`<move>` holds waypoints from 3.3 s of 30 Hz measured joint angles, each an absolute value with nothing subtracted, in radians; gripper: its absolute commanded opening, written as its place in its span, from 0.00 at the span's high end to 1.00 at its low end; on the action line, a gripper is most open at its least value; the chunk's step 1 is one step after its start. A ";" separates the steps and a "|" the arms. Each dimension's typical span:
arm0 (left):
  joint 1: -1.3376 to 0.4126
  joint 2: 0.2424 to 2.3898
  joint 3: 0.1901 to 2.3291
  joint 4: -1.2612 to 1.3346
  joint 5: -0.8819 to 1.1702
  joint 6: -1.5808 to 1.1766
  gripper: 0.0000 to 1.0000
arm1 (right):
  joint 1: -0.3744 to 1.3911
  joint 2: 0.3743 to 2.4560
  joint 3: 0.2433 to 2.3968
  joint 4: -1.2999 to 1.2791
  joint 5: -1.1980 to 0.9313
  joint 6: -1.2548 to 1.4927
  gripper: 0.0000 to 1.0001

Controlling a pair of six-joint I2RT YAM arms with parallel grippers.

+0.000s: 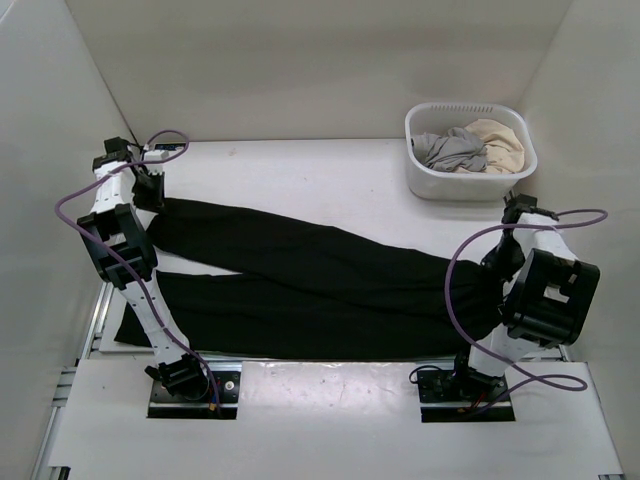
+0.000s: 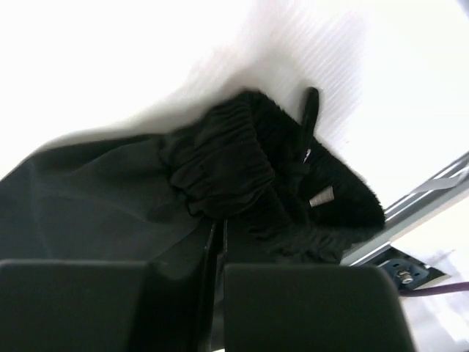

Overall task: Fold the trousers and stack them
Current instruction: Fold the trousers

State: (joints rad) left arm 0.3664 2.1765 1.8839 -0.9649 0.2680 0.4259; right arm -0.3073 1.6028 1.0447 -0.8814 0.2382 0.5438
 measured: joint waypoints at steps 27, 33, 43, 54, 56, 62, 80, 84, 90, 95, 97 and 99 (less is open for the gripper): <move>0.443 2.156 1.964 -1.100 0.383 0.467 0.86 | -0.359 1.532 1.211 -0.957 0.119 0.523 0.57; 0.443 2.156 1.958 -1.100 0.387 0.471 0.86 | -0.364 1.520 1.168 -0.946 0.118 0.496 0.39; 0.443 2.156 1.943 -1.118 0.389 0.472 0.86 | -0.366 1.495 0.991 -0.887 0.107 0.500 0.37; 0.443 2.156 1.943 -1.123 0.388 0.472 0.86 | -0.366 1.536 1.003 -0.802 0.122 0.517 0.42; 0.443 2.156 1.943 -1.123 0.388 0.472 0.86 | -0.366 1.541 1.011 -0.797 0.128 0.517 0.44; 0.443 2.156 1.943 -1.123 0.388 0.471 0.86 | -0.366 1.586 1.014 -0.768 0.132 0.527 0.52; 0.443 2.156 1.946 -1.137 0.385 0.471 0.86 | -0.366 1.607 1.133 -0.793 0.215 0.570 1.00; 0.447 2.156 1.988 -1.155 0.385 0.471 0.86 | -0.367 1.595 1.203 -0.825 0.213 0.576 1.00; 0.471 2.155 2.045 -1.156 0.411 0.470 0.86 | -0.402 1.569 1.267 -0.843 0.163 0.593 1.00; 0.501 2.143 2.016 -1.168 0.453 0.474 0.86 | -0.422 1.538 1.269 -0.859 0.125 0.599 1.00; 0.510 2.131 1.985 -1.182 0.458 0.481 0.86 | -0.440 1.530 1.269 -0.867 0.112 0.599 1.00; 0.519 2.128 1.971 -1.212 0.459 0.495 0.86 | -0.458 1.523 1.269 -0.870 0.100 0.598 1.00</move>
State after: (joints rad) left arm 0.5194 2.1277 1.9713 -1.2118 0.4595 0.4950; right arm -0.4583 1.5230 1.2686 -0.8700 0.0998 0.5983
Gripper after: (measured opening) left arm 0.153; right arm 0.016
